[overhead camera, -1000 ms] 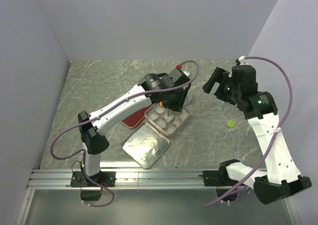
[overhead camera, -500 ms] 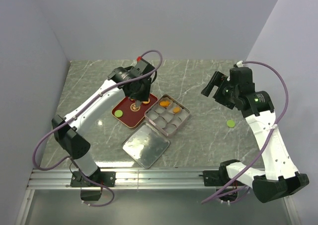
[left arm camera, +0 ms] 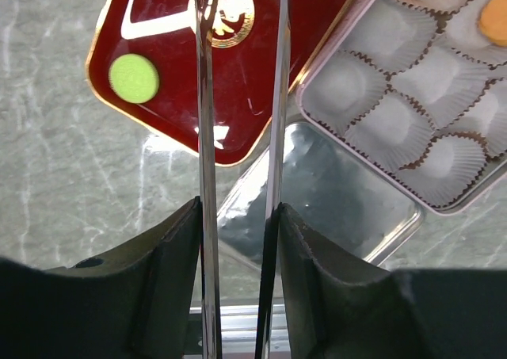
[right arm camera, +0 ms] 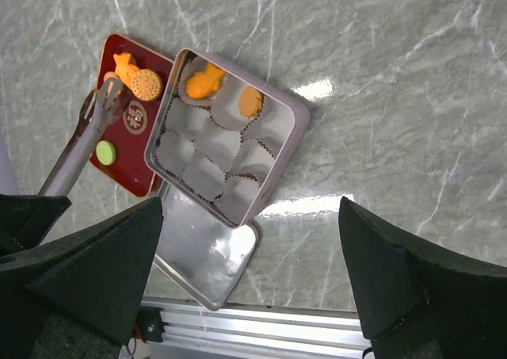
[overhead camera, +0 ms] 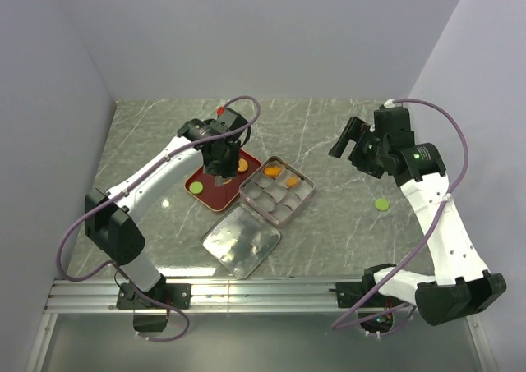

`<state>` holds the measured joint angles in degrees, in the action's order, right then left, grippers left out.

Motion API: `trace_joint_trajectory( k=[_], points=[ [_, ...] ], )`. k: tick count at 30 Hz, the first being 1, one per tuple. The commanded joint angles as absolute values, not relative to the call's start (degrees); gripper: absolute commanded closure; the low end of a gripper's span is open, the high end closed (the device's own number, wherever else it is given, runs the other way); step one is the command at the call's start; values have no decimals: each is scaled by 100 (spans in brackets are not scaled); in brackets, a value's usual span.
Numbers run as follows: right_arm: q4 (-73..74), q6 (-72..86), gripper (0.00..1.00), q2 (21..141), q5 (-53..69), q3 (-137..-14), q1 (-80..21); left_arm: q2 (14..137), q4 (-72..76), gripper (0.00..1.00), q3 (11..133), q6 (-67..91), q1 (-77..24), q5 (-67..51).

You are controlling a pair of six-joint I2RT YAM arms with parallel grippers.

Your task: Pack the cookies

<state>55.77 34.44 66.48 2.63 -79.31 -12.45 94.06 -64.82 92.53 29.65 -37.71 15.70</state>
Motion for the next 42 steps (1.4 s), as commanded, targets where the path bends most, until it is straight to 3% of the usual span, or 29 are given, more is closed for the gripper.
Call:
trace_joint_trajectory(
  k=[1, 23, 42],
  points=[
    [5493, 3270, 2, 6697, 264, -8209, -1222, 9281, -6047, 52, 9159, 3076, -3709, 1240],
    [5520, 3129, 2, 6935, 308, -8385, -1222, 9659, -5810, 54, 9009, 3375, -3489, 730],
    [5467, 3120, 2, 6917, 281, -8332, -1222, 9817, -5458, 71, 9140, 3357, -3480, 342]
  ],
)
